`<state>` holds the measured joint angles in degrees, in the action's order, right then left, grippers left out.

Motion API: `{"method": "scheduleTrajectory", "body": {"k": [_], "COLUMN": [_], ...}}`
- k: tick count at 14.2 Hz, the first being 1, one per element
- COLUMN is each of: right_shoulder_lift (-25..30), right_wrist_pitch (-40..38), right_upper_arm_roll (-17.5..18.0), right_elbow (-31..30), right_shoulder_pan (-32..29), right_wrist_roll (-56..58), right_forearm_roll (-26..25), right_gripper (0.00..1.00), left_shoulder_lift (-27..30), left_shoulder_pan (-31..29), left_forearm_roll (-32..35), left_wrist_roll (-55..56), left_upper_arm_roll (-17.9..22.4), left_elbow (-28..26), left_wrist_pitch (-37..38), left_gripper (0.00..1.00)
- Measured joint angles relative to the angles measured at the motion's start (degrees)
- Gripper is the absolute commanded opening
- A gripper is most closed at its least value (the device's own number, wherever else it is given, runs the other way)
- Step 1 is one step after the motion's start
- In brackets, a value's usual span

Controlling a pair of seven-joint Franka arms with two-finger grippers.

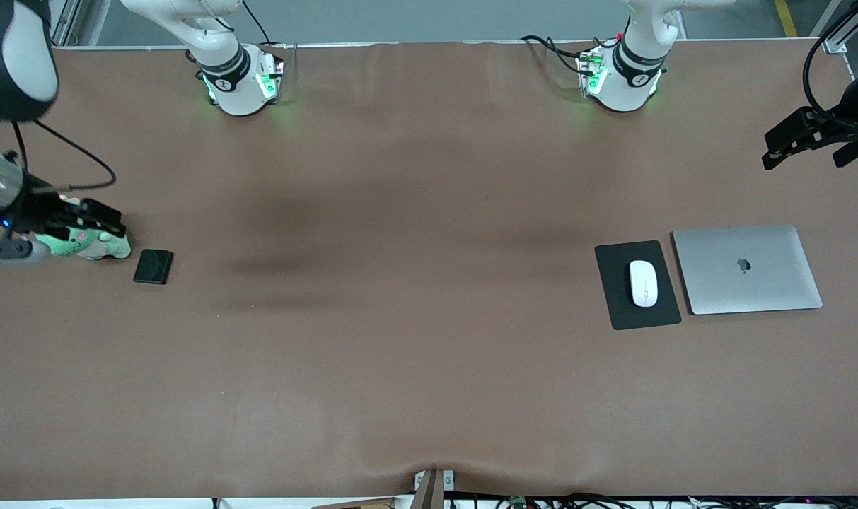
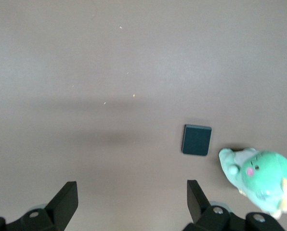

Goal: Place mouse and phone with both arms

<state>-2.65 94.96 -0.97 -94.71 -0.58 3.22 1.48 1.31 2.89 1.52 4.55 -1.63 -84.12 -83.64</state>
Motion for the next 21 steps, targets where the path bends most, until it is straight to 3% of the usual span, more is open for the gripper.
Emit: {"method": "scheduleTrajectory", "body": {"k": [7,21], "right_shoulder_lift": [2.34,1.98], "right_wrist_pitch": [-12.76,-12.19], "right_upper_arm_roll": [-1.85,-2.20], "right_elbow": [8.90,8.92], "right_shoulder_pan": [0.32,0.22], "right_wrist_roll": [-1.73,-2.03], "right_forearm_roll": [0.00,-0.04], "right_gripper": [1.00,1.00], "left_shoulder_lift": [-0.10,-0.16], "left_shoulder_pan": [-0.02,-0.04], "left_forearm_roll": [0.00,0.00], "left_wrist_roll": [-0.05,0.80], "left_upper_arm_roll": [0.00,0.08], "left_elbow": [-0.01,-0.08], "left_wrist_pitch": [0.00,2.18], "left_gripper": [1.00,1.00]}}
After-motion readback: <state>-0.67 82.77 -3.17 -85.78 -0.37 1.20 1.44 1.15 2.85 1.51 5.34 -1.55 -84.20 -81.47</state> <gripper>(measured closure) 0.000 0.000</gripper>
